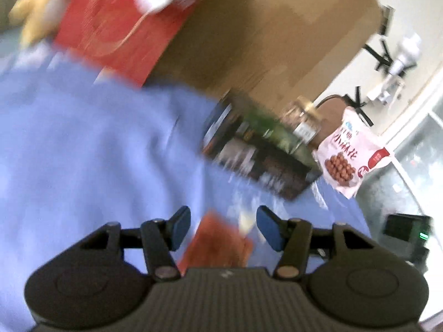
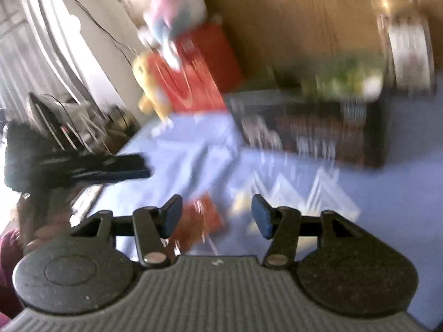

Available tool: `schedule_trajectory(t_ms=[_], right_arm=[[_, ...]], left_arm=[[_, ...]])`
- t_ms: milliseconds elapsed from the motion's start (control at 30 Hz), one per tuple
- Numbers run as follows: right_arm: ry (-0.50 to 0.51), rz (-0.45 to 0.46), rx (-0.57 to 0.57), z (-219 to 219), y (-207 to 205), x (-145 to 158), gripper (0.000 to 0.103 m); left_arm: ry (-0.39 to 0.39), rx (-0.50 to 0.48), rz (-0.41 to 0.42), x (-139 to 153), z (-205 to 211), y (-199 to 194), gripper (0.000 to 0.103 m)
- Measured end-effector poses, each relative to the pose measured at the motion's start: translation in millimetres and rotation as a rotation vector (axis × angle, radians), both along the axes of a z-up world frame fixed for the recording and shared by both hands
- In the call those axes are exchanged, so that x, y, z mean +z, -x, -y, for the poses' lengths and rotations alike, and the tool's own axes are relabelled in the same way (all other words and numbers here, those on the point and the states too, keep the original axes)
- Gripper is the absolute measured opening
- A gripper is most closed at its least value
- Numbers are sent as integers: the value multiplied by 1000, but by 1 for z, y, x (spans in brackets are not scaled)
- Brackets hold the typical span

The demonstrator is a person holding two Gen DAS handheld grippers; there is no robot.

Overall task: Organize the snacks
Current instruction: 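Reach the left tool to the red-orange packet and grasp it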

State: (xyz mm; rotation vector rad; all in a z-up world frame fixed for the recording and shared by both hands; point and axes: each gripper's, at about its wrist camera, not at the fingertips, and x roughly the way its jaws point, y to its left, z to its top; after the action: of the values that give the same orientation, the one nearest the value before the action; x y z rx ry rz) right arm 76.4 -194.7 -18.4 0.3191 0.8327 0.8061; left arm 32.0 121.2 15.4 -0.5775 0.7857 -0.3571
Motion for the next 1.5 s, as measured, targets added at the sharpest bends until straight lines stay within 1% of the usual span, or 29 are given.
schedule_trajectory(t_ms=[67,100,133,167,233,267,300,333,367,400,433,467,500,567,700,733,767,800,833,933,1000,1100,1133,1200,1233,1267,1333,1367,1500], right_arm=[[-46,-89,-11,-5,-6,-15,58],[-90,-109,-25,-7,-7,-20,58],[-110,-129,-21,-11,-9,-22,58],[-123,-141,-21,-16,-8,-22,58],[-126,-148,5,-29,-6,-20,57],[-113,-124,14,-37,0,-18,56],[-93,-99,21,-43,3,-16,53],[-75,-91,27,-49,5,-15,38],[-68,-92,20,-48,3,-14,32],[-74,-106,10,-47,4,-15,21],[-95,-142,10,-42,1,-19,6],[-120,-178,4,-36,0,-26,6],[-144,-202,-9,-31,-1,-30,5],[-182,-227,-28,-23,0,-35,5],[-202,-213,-43,-16,3,-33,5],[-203,-205,-44,-15,4,-31,5],[-204,-196,-42,-14,5,-30,5],[-212,-183,-35,-15,7,-28,5],[-213,-166,-29,-14,10,-26,5],[-175,-88,-16,-21,19,-16,5],[-155,-57,-14,-24,21,-13,5],[-160,-56,-22,-21,18,-15,5],[-161,-62,-27,-19,17,-18,5],[-163,-75,-34,-14,14,-22,5],[-167,-80,-32,-13,14,-24,5],[-173,-83,-29,-12,14,-25,5],[-190,-82,-21,-9,14,-27,5],[-196,-82,-19,-8,14,-27,5],[-224,-111,-9,-8,10,-30,5]], left_arm=[[34,14,-43,-18,-7,11,54],[43,19,-68,-28,-8,15,54],[54,21,-68,-34,-8,18,54],[60,27,-50,-35,-8,23,55],[74,24,-47,-37,-7,26,57],[86,26,-48,-38,-7,26,59],[98,29,-49,-39,-6,24,59],[105,29,-50,-39,-5,23,59],[101,33,-47,-38,-3,23,58],[94,35,-42,-38,-1,23,57],[87,33,-36,-38,2,23,50],[96,17,-41,-40,4,21,36],[109,7,-45,-41,7,20,33],[95,4,-35,-42,13,17,18],[86,4,-34,-41,19,10,16],[93,3,-33,-40,20,8,14],[109,-9,-29,-38,21,6,8],[126,-22,-28,-36,22,4,8],[130,-28,-21,-34,24,2,8],[92,-35,-1,-28,33,-2,8],[99,-42,-3,-27,34,-4,8],[100,-25,-12,-26,29,-5,8],[93,-12,-13,-26,26,-5,11],[107,7,-19,-27,16,-2,14],[123,14,-30,-29,10,-1,21],[133,22,-44,-31,5,1,35],[148,40,-67,-37,-4,6,47],[157,40,-76,-40,-6,8,50],[242,5,-99,-51,-7,10,50]])
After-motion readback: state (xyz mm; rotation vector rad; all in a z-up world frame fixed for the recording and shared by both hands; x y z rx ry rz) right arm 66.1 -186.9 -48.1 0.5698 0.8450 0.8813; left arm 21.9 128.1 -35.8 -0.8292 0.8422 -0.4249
